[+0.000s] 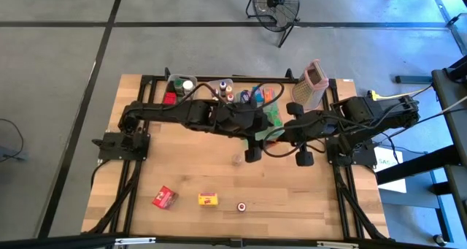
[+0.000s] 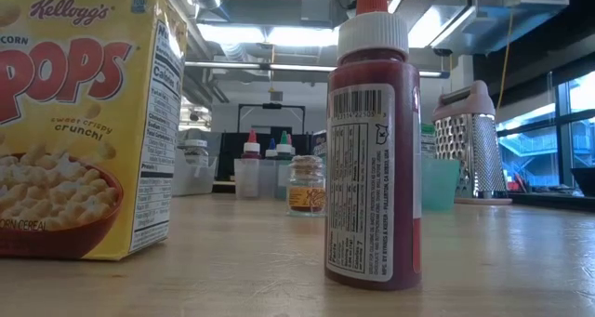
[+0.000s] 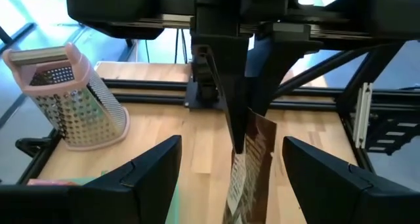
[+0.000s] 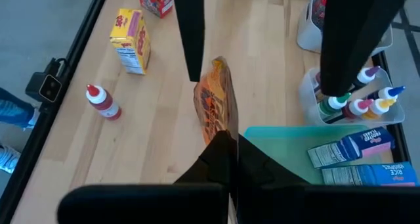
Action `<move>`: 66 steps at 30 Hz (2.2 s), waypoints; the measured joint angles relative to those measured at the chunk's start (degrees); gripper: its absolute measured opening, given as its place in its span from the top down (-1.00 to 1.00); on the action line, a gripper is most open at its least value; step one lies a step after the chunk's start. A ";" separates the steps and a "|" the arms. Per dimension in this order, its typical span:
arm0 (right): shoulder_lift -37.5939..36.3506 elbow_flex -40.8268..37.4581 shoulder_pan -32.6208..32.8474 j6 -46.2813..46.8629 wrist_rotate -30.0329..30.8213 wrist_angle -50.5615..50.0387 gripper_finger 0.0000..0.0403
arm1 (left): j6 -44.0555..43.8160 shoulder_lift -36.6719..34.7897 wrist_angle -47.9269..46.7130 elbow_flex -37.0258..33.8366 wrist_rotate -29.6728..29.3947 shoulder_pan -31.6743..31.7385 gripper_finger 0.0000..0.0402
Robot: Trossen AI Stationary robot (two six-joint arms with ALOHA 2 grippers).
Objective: Pick & Place Kitchen Items
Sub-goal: Put the orange spice bag into the gray bin
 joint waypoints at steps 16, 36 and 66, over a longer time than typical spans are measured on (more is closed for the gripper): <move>0.00 0.00 -0.02 -1.51 1.73 1.11 1.00 | -0.03 1.72 -0.23 0.03 1.94 0.35 -0.11; 0.00 0.00 -0.02 -2.35 2.20 1.16 1.00 | 1.07 1.95 -0.57 0.02 3.53 0.70 0.97; -0.02 0.00 -0.46 10.33 9.95 -11.31 0.06 | -1.58 1.63 -10.29 0.03 0.94 -0.66 0.99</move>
